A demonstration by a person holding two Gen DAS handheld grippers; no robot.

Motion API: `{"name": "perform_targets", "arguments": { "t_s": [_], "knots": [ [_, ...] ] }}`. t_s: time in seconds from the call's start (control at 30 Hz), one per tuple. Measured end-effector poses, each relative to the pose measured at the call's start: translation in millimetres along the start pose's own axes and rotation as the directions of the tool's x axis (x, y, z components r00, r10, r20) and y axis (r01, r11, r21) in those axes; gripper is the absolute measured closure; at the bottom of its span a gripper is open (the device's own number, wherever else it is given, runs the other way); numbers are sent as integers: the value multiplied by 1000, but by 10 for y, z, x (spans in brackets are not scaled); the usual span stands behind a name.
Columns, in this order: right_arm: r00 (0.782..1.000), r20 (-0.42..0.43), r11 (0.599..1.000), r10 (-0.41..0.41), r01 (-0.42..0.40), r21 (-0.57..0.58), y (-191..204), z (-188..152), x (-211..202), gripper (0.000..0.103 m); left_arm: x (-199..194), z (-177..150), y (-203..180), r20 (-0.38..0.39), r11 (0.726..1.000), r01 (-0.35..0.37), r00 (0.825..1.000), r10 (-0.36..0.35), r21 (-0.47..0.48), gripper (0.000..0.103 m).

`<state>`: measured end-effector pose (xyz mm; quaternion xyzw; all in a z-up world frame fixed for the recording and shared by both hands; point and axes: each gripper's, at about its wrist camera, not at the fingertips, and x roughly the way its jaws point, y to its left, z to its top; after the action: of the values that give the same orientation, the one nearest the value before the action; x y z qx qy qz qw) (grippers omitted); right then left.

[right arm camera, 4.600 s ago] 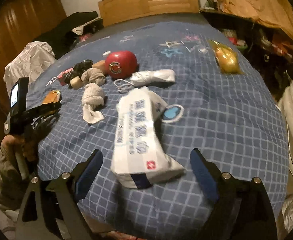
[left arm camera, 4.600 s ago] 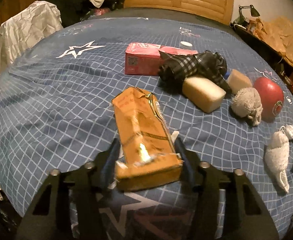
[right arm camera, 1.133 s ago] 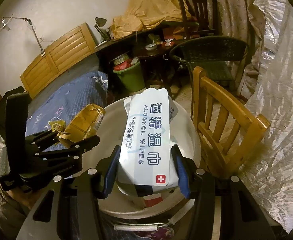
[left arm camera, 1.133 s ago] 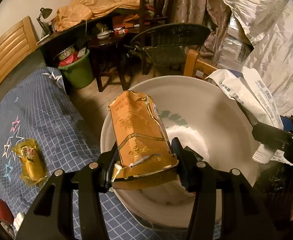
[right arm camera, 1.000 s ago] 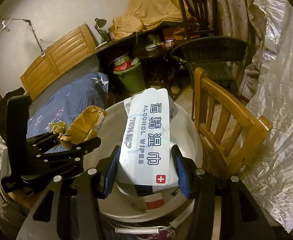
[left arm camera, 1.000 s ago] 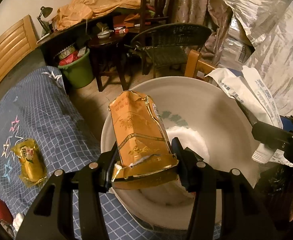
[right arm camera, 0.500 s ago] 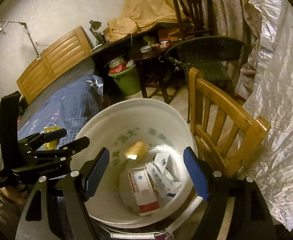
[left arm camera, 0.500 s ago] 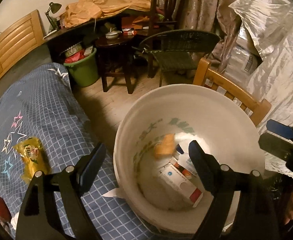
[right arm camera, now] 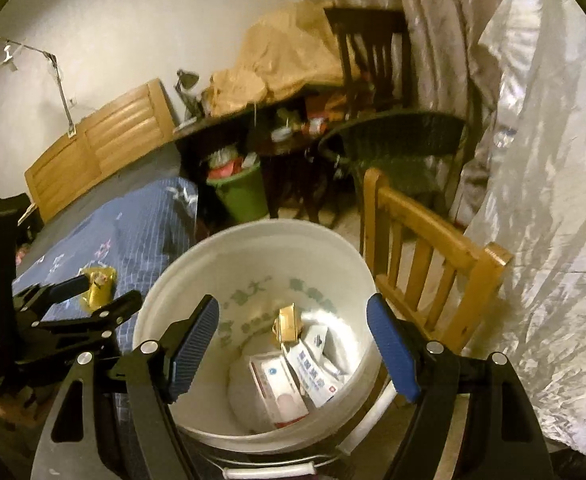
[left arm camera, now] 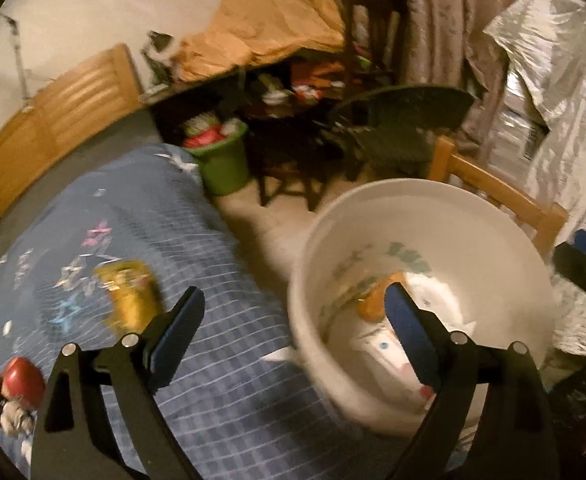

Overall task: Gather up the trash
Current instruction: 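Open both tools to drop the packets into the bucket, then move both tools back over the remaining trash on the bed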

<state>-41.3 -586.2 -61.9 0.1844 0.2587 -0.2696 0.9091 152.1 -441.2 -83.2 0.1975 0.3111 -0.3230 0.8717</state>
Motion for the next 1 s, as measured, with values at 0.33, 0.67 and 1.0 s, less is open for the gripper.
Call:
{"name": "perform_targets", "arguments": {
  "t_s": [0.33, 0.67, 1.0],
  "knots": [
    [959, 283, 996, -20, 43, -76, 535, -422, -557, 23, -624, -450, 620, 130, 968, -228, 962, 240, -103, 9],
    [926, 369, 969, 81, 13, -247, 1387, -855, -841, 15, -1171, -870, 1350, 156, 905, -354, 906, 395, -236, 6],
    [940, 256, 930, 226, -130, -343, 2288, -1140, -804, 13, -1536, -1351, 2122, 74, 823, -428, 871, 486, -373, 6]
  ]
}}
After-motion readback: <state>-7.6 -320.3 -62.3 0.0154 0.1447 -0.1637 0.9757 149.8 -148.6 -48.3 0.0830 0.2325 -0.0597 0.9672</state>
